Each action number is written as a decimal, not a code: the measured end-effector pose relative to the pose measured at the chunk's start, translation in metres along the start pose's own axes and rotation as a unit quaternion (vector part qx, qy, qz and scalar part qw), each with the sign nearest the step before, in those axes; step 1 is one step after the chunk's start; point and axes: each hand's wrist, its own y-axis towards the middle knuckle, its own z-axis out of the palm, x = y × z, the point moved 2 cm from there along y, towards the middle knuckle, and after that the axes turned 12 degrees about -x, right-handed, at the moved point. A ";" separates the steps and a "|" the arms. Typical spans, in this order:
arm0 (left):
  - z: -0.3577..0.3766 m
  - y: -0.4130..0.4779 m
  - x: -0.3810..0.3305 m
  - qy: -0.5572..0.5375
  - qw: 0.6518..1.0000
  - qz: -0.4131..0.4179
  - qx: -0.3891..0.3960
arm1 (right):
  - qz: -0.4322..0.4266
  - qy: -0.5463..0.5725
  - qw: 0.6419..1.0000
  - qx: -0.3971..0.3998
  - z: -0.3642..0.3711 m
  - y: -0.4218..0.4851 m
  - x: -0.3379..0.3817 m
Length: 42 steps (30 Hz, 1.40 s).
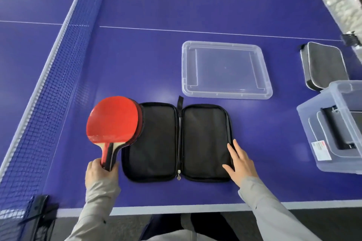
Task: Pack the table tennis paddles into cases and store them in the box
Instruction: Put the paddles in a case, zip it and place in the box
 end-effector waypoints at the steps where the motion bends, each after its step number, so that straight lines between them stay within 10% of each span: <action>1: 0.006 -0.013 -0.012 -0.008 1.000 0.009 0.000 | -0.012 -0.003 1.000 0.000 0.000 0.000 -0.003; 18: 0.138 -0.203 -0.128 -0.046 0.997 -0.018 0.055 | -0.137 -0.001 0.990 -0.022 0.012 0.004 -0.035; 42: 0.169 -0.209 -0.131 -0.070 0.997 0.003 0.032 | -0.114 -0.012 0.993 -0.031 0.015 0.001 -0.032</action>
